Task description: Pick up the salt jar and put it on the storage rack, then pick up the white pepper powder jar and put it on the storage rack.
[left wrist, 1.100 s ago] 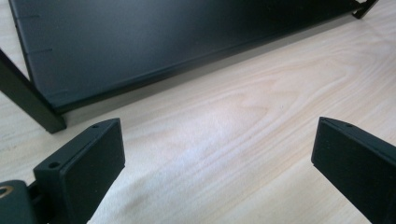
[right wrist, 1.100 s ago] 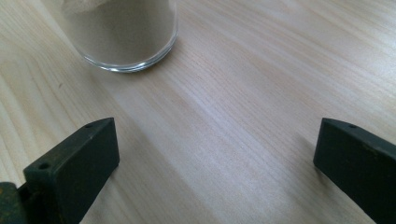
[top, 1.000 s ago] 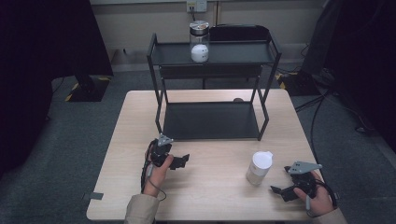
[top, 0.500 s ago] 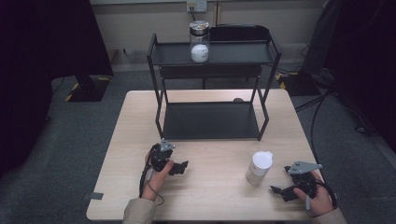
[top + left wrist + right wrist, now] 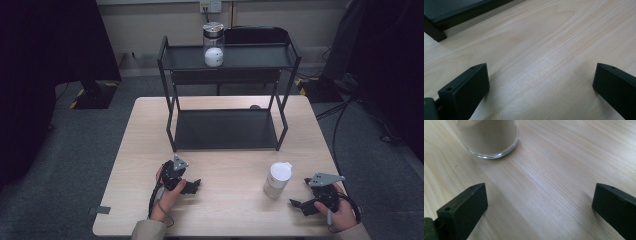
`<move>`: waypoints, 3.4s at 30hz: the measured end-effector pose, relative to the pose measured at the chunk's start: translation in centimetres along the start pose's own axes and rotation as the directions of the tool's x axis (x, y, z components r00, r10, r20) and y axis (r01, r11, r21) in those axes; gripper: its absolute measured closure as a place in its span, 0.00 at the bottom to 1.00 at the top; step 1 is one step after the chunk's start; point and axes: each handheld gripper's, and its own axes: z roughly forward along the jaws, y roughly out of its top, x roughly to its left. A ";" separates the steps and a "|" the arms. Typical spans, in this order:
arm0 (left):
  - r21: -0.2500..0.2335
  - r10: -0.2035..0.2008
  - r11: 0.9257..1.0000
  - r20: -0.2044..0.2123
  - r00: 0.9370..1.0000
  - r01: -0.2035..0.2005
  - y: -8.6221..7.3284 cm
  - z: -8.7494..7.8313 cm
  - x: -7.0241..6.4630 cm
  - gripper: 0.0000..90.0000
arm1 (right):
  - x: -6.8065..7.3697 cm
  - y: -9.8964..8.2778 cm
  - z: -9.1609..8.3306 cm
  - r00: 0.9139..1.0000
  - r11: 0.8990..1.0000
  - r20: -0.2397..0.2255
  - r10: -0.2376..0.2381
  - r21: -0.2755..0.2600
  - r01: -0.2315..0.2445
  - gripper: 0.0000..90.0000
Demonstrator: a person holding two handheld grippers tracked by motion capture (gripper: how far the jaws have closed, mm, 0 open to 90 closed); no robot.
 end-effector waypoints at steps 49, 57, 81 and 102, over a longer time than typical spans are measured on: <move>-0.001 -0.003 1.000 -0.006 1.000 0.003 0.0 0.0 -0.1 0.00 | 4.1 3.4 2.5 0.998 0.975 -0.056 0.016 -0.219 -0.028 0.26; 0.000 -0.002 1.000 -0.006 1.000 0.002 0.0 0.0 -0.1 0.00 | 4.3 4.3 2.5 0.999 0.979 -0.038 0.002 -0.205 -0.010 0.34; 0.000 -0.002 1.000 -0.006 1.000 0.002 0.0 0.0 -0.1 0.00 | 2.0 12.0 2.1 0.997 0.978 -0.083 -0.009 -0.208 -0.009 0.34; 0.002 -0.001 1.000 -0.007 1.000 0.001 0.0 0.0 -0.1 0.00 | 0.4 18.8 1.5 0.998 0.979 -0.058 -0.036 -0.203 0.024 0.34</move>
